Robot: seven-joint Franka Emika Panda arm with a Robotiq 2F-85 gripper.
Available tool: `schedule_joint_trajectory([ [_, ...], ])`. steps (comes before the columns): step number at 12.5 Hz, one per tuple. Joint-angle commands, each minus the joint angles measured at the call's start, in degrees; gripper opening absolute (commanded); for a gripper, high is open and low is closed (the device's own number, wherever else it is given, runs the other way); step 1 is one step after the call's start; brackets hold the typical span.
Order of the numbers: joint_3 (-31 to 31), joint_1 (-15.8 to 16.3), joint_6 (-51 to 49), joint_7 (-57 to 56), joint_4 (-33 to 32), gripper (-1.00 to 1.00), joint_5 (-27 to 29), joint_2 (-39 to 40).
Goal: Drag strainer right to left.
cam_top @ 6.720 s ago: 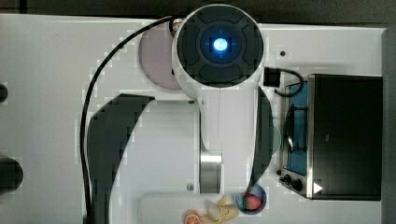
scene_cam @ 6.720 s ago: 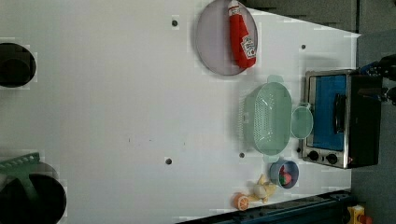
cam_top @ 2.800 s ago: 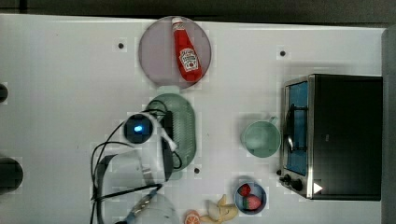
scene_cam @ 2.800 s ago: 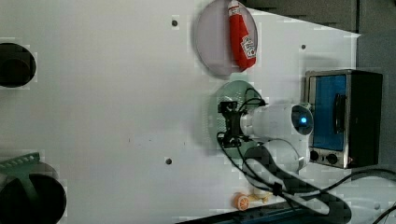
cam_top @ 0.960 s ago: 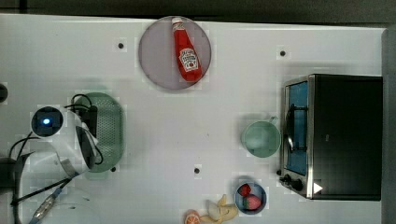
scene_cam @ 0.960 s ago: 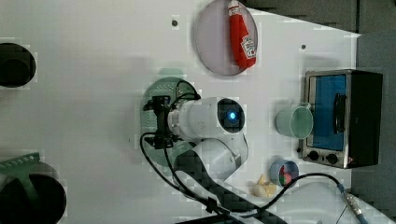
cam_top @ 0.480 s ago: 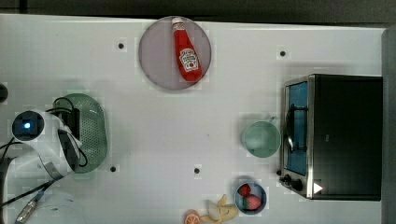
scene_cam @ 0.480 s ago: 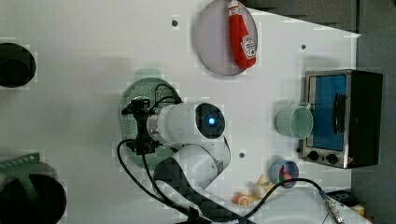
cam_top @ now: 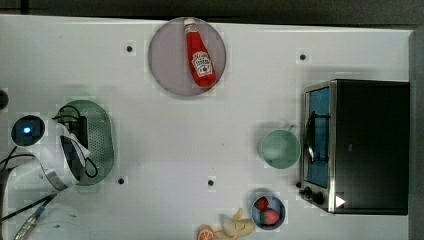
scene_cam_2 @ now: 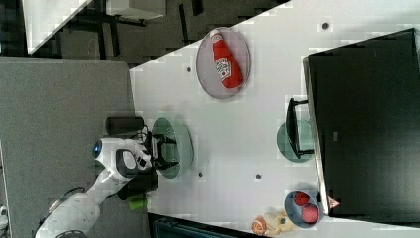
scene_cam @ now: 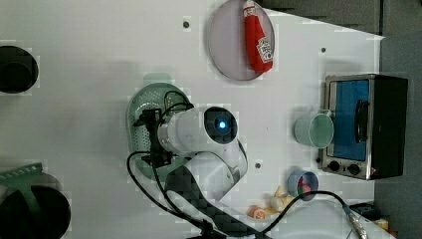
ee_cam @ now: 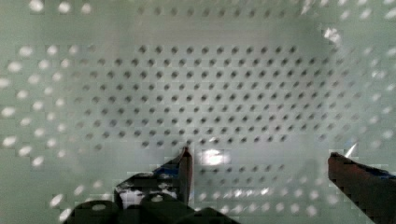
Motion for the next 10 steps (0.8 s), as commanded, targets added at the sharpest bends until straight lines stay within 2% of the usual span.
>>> schedule_joint_trajectory([
  [1,-3.91,-1.60,-6.07,-14.59,0.44,1.00,-0.60,-12.07],
  [7,-22.04,-2.74,-22.38,-37.52,0.83,1.00,-2.53,-32.47],
  [10,-31.85,-3.38,-32.23,-54.42,0.85,1.00,-11.20,-40.62],
])
